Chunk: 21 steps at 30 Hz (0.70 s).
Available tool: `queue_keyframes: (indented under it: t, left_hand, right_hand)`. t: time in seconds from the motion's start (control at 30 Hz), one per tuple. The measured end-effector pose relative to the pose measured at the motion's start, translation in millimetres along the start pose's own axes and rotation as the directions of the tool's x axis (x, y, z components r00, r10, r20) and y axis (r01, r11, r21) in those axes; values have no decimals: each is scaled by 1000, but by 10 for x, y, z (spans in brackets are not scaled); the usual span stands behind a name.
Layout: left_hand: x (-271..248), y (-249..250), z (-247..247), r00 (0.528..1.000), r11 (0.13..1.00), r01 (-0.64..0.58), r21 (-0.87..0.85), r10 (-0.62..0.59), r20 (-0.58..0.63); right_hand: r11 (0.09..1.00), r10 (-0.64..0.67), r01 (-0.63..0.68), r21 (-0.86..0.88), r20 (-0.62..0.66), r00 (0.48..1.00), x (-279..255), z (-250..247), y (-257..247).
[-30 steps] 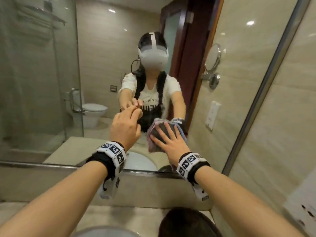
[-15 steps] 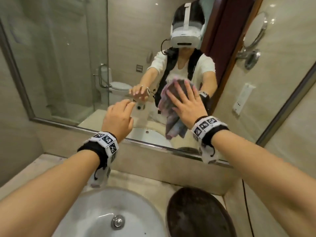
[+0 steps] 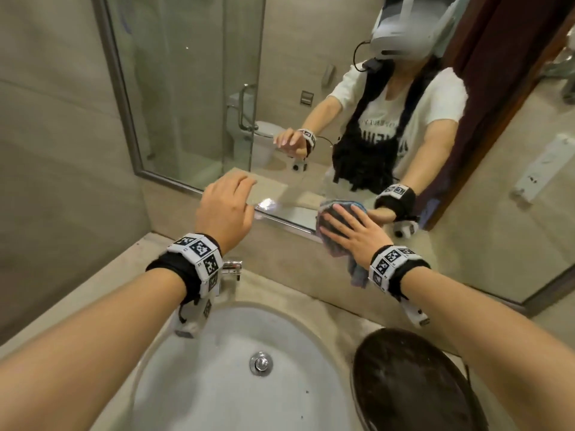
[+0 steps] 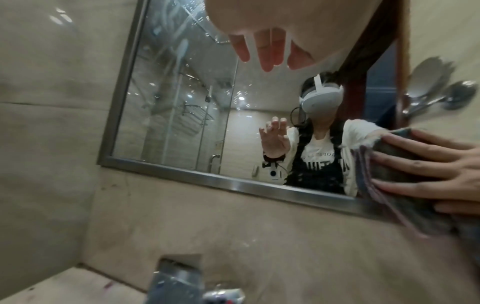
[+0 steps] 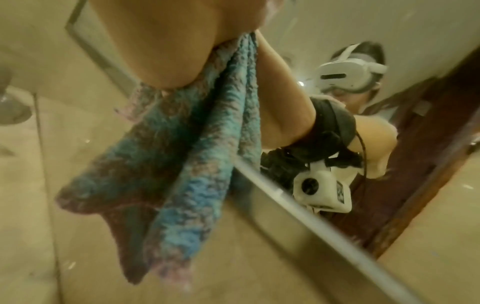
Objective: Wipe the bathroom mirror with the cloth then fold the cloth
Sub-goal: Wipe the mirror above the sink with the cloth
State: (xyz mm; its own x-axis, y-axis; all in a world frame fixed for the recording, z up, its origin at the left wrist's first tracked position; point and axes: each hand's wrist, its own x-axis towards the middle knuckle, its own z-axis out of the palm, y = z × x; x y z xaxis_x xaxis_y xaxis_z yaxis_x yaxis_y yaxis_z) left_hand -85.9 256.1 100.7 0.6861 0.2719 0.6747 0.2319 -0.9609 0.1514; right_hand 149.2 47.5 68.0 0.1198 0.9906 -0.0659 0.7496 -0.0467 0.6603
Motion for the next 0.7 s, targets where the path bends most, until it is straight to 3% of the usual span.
queue_keyframes:
  t: [0.13, 0.23, 0.27, 0.37, 0.43, 0.53, 0.6, 0.7]
  left_hand:
    - [-86, -391, 62, 998, 999, 21, 35, -23, 56]
    - [7, -619, 56, 997, 999, 42, 7, -42, 65]
    - [58, -682, 37, 998, 999, 37, 1, -37, 58]
    - [249, -885, -66, 1000, 1000, 10, 3, -10, 25]
    - [363, -1020, -127, 1000, 1000, 12, -14, -12, 0]
    - [451, -1215, -156, 999, 999, 24, -39, -26, -40]
    - [462, -1331, -141, 999, 999, 16, -43, -18, -49]
    - [379, -1531, -70, 999, 999, -3, -46, 1, -46]
  right_hand:
    - [999, -38, 37, 18, 58, 998, 206, 85, -126]
    - [990, -141, 140, -17, -147, 979, 484, -100, 22]
    - [992, -121, 124, 2, -223, 967, 606, -263, 152]
    - [993, 83, -108, -55, -348, 934, 968, -978, 553]
    - [976, 157, -200, -83, -363, 918, 1140, -1351, 649]
    - [928, 342, -371, -28, -328, 881, 1382, -1376, 480]
    - [942, 322, -335, 26, -350, 879, 1537, -1160, 241]
    - [988, 154, -138, 71, -370, 916, 1764, -734, -146]
